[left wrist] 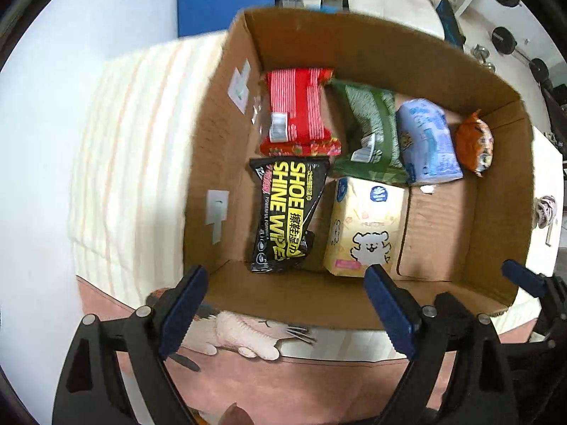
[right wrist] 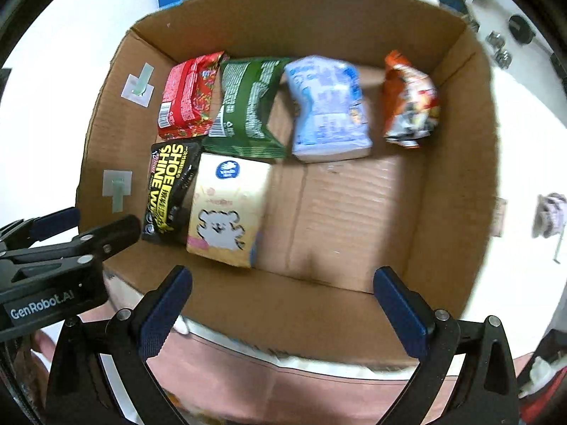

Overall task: Organize soft objects
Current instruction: 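Withdraw both tools from the box toward the lilac cloth and white box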

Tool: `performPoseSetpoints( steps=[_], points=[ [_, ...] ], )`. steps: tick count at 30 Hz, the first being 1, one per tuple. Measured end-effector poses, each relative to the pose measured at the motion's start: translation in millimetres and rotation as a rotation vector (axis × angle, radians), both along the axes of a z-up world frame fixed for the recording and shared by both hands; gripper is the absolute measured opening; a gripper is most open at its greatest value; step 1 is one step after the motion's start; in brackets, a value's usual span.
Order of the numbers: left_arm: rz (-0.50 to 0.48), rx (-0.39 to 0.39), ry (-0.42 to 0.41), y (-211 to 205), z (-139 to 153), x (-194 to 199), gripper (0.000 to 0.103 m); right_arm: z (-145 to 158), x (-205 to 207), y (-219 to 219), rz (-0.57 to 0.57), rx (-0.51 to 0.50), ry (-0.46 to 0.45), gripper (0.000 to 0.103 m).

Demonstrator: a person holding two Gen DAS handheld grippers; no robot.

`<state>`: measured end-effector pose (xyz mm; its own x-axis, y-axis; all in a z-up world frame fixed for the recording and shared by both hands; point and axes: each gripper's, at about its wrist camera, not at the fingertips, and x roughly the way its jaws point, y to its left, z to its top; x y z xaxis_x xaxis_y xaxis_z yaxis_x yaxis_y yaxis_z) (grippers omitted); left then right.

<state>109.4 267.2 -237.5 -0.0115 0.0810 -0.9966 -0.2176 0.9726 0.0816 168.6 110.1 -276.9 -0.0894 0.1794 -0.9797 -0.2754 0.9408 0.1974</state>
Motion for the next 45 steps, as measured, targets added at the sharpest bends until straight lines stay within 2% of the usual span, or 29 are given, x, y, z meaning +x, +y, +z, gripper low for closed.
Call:
performPoseSetpoints(
  steps=[7, 15, 21, 24, 26, 27, 29, 35, 38, 40, 43, 45],
  points=[
    [-0.024, 0.037, -0.118, -17, 39, -15, 0.09, 49, -19, -23, -0.02, 0.024, -0.132, 0.103],
    [-0.02, 0.017, -0.229, -30, 91, -42, 0.09, 103, -51, -47, -0.031, 0.066, -0.247, 0.103],
    [-0.005, 0.008, -0.281, -42, 111, -50, 0.09, 129, -61, -67, -0.053, 0.117, -0.276, 0.103],
    [-0.004, 0.028, -0.296, -50, 117, -50, 0.091, 137, -61, -75, -0.064, 0.138, -0.284, 0.103],
    [-0.01, 0.027, -0.298, -58, 118, -47, 0.095, 141, -60, -85, -0.085, 0.161, -0.284, 0.103],
    [-0.016, 0.026, -0.296, -62, 119, -46, 0.103, 143, -59, -92, -0.096, 0.175, -0.285, 0.103],
    [-0.027, 0.021, -0.304, -72, 120, -41, 0.103, 146, -57, -106, -0.124, 0.192, -0.287, 0.103],
    [-0.12, -0.018, -0.339, -139, 125, -8, 0.103, 152, -45, -177, -0.229, 0.175, -0.31, 0.103],
    [-0.2, -0.05, -0.354, -189, 124, 17, 0.103, 151, -37, -224, -0.297, 0.139, -0.323, 0.103],
    [-0.281, -0.067, -0.347, -234, 117, 40, 0.103, 147, -31, -260, -0.348, 0.103, -0.324, 0.103],
    [-0.413, -0.021, -0.327, -290, 99, 71, 0.103, 134, -18, -326, -0.429, 0.034, -0.316, 0.103],
    [-0.533, 0.015, -0.296, -339, 77, 98, 0.103, 123, -9, -359, -0.463, -0.013, -0.304, 0.103]
  ],
)
